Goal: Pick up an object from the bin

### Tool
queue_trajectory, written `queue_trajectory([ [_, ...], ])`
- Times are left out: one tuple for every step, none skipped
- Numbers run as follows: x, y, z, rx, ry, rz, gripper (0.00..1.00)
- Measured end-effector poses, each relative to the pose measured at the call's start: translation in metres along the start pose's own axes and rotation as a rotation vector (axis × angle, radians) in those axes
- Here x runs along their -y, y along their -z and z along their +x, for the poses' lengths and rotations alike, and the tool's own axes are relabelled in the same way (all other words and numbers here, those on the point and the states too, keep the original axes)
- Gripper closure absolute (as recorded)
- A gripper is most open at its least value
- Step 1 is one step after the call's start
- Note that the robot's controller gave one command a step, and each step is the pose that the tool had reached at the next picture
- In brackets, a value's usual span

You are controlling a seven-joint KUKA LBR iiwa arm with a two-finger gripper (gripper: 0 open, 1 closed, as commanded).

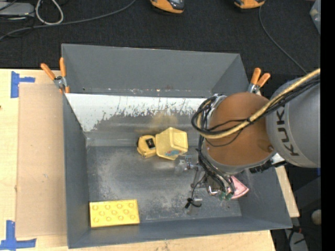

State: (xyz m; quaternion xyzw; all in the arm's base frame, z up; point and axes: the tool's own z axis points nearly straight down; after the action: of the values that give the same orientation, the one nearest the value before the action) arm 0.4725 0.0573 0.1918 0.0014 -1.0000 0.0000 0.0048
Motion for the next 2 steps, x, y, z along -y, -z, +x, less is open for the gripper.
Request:
queue_trajectory([
  [0.0,0.003,-0.002,0.007,-0.003,0.0,0.0],
  [-0.065,-0.058,-0.014,0.008,0.14,0.0,0.0],
])
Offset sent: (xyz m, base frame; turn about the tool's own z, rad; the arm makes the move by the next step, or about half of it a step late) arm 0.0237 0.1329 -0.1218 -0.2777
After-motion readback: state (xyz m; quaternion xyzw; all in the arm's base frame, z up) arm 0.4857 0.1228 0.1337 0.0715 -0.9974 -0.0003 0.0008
